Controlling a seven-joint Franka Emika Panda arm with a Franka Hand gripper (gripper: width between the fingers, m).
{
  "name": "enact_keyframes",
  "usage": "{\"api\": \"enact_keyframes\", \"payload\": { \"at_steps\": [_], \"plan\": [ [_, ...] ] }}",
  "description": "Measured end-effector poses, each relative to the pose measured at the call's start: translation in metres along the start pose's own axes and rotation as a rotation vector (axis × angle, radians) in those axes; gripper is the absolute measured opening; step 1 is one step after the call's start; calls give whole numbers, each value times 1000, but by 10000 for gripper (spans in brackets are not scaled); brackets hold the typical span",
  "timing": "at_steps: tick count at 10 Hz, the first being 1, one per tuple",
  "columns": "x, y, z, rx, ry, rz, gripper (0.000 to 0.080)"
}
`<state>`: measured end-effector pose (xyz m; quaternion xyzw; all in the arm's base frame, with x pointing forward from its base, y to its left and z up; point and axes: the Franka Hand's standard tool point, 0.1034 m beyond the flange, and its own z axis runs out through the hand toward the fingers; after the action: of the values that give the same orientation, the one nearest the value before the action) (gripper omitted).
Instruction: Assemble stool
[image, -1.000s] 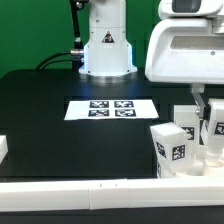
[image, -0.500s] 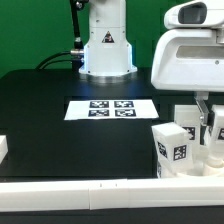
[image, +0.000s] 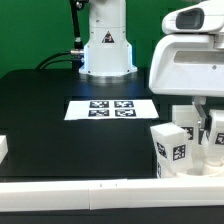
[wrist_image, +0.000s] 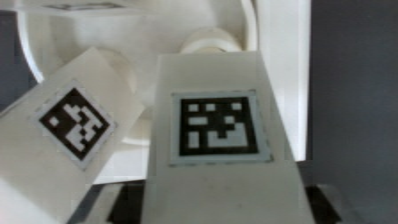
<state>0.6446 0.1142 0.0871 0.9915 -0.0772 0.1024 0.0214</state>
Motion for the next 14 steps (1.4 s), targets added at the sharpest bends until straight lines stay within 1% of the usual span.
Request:
{"api": "enact_keyframes", "payload": {
  "at_steps": [2,3,8,9,10,11,12,13,14],
  "plan": [
    [-3,-1,7,-2,2,-3,334],
    [-1,-3,7,2,16,-5,334],
    [0,-2,7,4,24,-6,334],
    [0,-2,7,4,24,-6,492],
    [0,-2,6,4,17,-2,597],
    [4,-2,-2,13,0,21,597],
    [6,-2,-7,22,-9,41,639],
    [1,-1,-7,16,-59,53,646],
    [-3,3,-7,-2,-146,66,646]
  ]
}}
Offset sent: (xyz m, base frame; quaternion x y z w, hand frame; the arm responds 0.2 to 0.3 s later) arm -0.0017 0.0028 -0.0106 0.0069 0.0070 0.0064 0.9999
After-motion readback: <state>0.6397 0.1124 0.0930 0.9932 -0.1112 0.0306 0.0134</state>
